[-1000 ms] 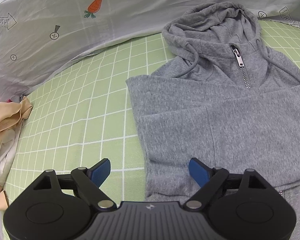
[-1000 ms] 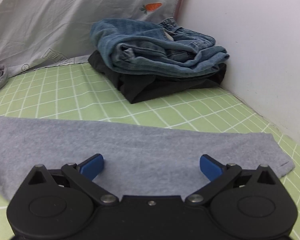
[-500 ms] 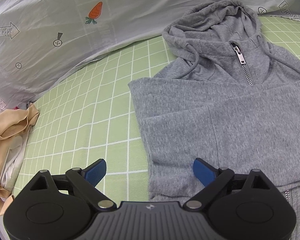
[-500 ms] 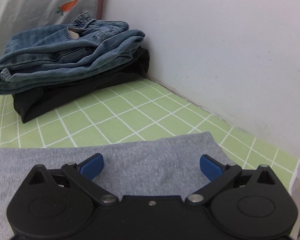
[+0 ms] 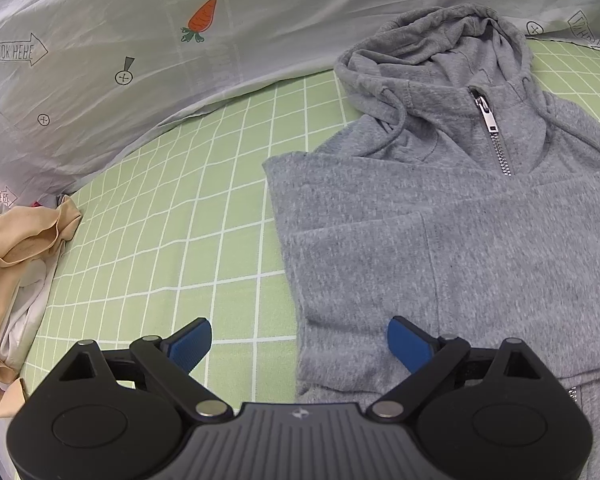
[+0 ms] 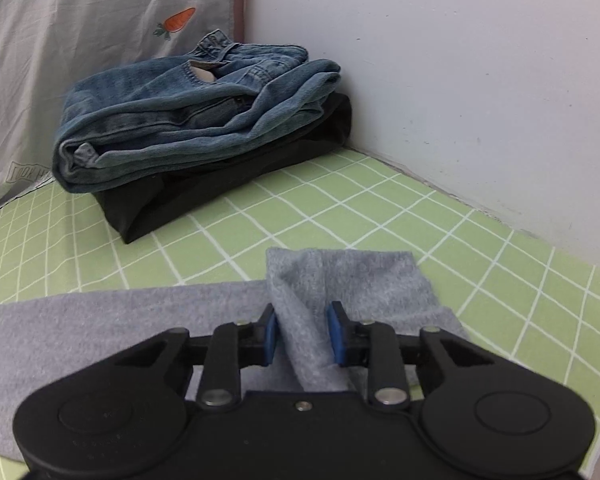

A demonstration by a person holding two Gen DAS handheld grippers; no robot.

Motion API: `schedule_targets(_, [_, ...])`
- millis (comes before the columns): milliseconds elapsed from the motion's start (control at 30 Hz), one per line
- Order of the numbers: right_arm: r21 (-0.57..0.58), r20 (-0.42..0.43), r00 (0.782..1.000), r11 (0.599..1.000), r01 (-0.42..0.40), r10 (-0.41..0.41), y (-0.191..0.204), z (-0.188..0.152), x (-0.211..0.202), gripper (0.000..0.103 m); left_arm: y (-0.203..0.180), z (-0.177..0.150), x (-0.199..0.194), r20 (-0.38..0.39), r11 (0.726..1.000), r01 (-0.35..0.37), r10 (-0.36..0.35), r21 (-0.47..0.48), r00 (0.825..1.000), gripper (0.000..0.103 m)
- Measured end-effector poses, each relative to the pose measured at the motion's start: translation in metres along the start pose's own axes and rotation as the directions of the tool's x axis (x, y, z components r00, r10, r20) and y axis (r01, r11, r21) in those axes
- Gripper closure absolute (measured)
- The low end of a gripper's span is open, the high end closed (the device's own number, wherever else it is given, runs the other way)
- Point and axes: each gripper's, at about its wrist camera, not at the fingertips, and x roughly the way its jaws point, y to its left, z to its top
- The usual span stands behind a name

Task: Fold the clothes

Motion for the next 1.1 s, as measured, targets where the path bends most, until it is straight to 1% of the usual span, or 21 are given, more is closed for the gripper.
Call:
schedule_targets(67, [0.105, -0.015, 0.997, 0.992, -0.075, 0.077, 0.010, -0.005, -0.007, 0.080, 0.000, 0.000, 0.000, 0.002, 1.000, -0.001, 0.001, -0.001, 1.000, 0.008])
schedule_targets(133, [0.227, -0.023, 0.986, 0.961, -0.156, 0.166, 0.019, -0.011, -0.012, 0.086, 0.000, 0.000, 0.000, 0.005, 1.000, -0.003, 0.003, 0.000, 1.000, 0.008])
schedule_targets(167, [0.338, -0.026, 0.969, 0.915, -0.222, 0.245, 0.023, -0.016, -0.012, 0.091, 0.000, 0.000, -0.001, 0.007, 1.000, -0.004, 0.004, 0.000, 1.000, 0.008])
schedule_targets(200, [0.440, -0.021, 0.948, 0.854, -0.278, 0.319, 0.029, -0.022, -0.011, 0.092, -0.001, -0.001, -0.001, 0.008, 1.000, -0.005, 0.005, 0.000, 1.000, 0.008])
schedule_targets(267, [0.604, 0.007, 0.895, 0.711, -0.359, 0.446, 0.049, -0.038, -0.009, 0.092, 0.000, -0.001, -0.001, 0.010, 1.000, -0.003, 0.003, -0.002, 1.000, 0.008])
schedule_targets(300, [0.657, 0.024, 0.863, 0.643, -0.393, 0.504, 0.062, -0.044, -0.009, 0.092, 0.000, -0.001, -0.001, 0.011, 1.000, -0.002, 0.002, -0.004, 1.000, 0.008])
schedule_targets(400, [0.660, 0.022, 0.749, 0.553, -0.508, 0.662, 0.121, -0.043, -0.019, 0.093, 0.001, -0.002, -0.001, 0.014, 1.000, 0.002, -0.002, -0.007, 1.000, 0.008])
schedule_targets(467, [0.662, 0.021, 0.657, 0.482, -0.574, 0.753, 0.160, -0.042, -0.026, 0.094, 0.001, -0.003, -0.001, 0.016, 1.000, 0.005, -0.005, -0.009, 1.000, 0.008])
schedule_targets(533, [0.664, 0.021, 0.554, 0.403, -0.630, 0.832, 0.200, -0.041, -0.032, 0.094, 0.002, -0.003, -0.001, 0.018, 1.000, 0.007, -0.007, -0.012, 1.000, 0.008])
schedule_targets(567, [0.649, -0.001, 0.514, 0.391, -0.653, 0.858, 0.220, -0.041, -0.036, 0.094, 0.002, -0.003, 0.000, 0.018, 1.000, 0.009, -0.009, -0.014, 1.000, 0.008])
schedule_targets(633, [0.519, -0.154, 0.510, 0.508, -0.687, 0.846, 0.263, -0.046, -0.047, 0.093, 0.003, -0.003, 0.000, 0.017, 1.000, 0.013, -0.012, -0.020, 1.000, 0.007])
schedule_targets(667, [0.449, -0.225, 0.516, 0.558, -0.697, 0.826, 0.283, -0.050, -0.052, 0.092, 0.003, -0.003, 0.000, 0.017, 1.000, 0.015, -0.014, -0.022, 1.000, 0.007])
schedule_targets(733, [0.304, -0.329, 0.570, 0.656, -0.691, 0.753, 0.308, -0.063, -0.059, 0.091, 0.004, -0.003, 0.001, 0.015, 0.999, 0.020, -0.019, -0.028, 1.000, 0.007])
schedule_targets(800, [0.196, -0.342, 0.602, 0.681, -0.705, 0.722, 0.319, -0.067, -0.070, 0.088, 0.006, -0.003, 0.001, 0.012, 0.999, 0.026, -0.026, -0.040, 1.000, 0.007])
schedule_targets(833, [0.167, -0.341, 0.601, 0.676, -0.718, 0.723, 0.321, -0.063, -0.076, 0.074, 0.007, -0.003, 0.002, 0.010, 0.998, 0.030, -0.029, -0.048, 1.000, 0.007])
schedule_targets(867, [0.152, -0.334, 0.593, 0.662, -0.734, 0.733, 0.319, -0.057, -0.082, 0.054, 0.008, -0.003, 0.002, 0.008, 0.998, 0.033, -0.033, -0.057, 0.999, 0.007])
schedule_targets(900, [0.136, -0.327, 0.585, 0.649, -0.748, 0.743, 0.318, -0.051, -0.088, 0.043, 0.009, -0.002, 0.002, 0.002, 0.997, 0.039, -0.039, -0.064, 0.999, 0.007])
schedule_targets(933, [0.116, -0.310, 0.584, 0.640, -0.760, 0.750, 0.315, -0.046, -0.095, 0.020, 0.011, -0.001, 0.002, -0.007, 0.996, 0.046, -0.047, -0.070, 0.999, 0.007])
schedule_targets(967, [0.084, -0.268, 0.603, 0.641, -0.763, 0.752, 0.307, -0.040, -0.103, 0.003, 0.012, 0.000, 0.002, -0.016, 0.996, 0.053, -0.055, -0.076, 0.998, 0.007])
schedule_targets(1000, [0.047, -0.226, 0.624, 0.649, -0.760, 0.748, 0.298, -0.035, -0.110, 0.000, 0.014, 0.001, 0.001, -0.025, 0.995, 0.061, -0.063, -0.083, 0.998, 0.007])
schedule_targets(1100, [-0.090, -0.112, 0.728, 0.722, -0.686, 0.677, 0.273, -0.029, -0.127, 0.000, 0.022, 0.003, -0.008, -0.022, 0.985, 0.098, -0.103, -0.141, 0.994, 0.007])
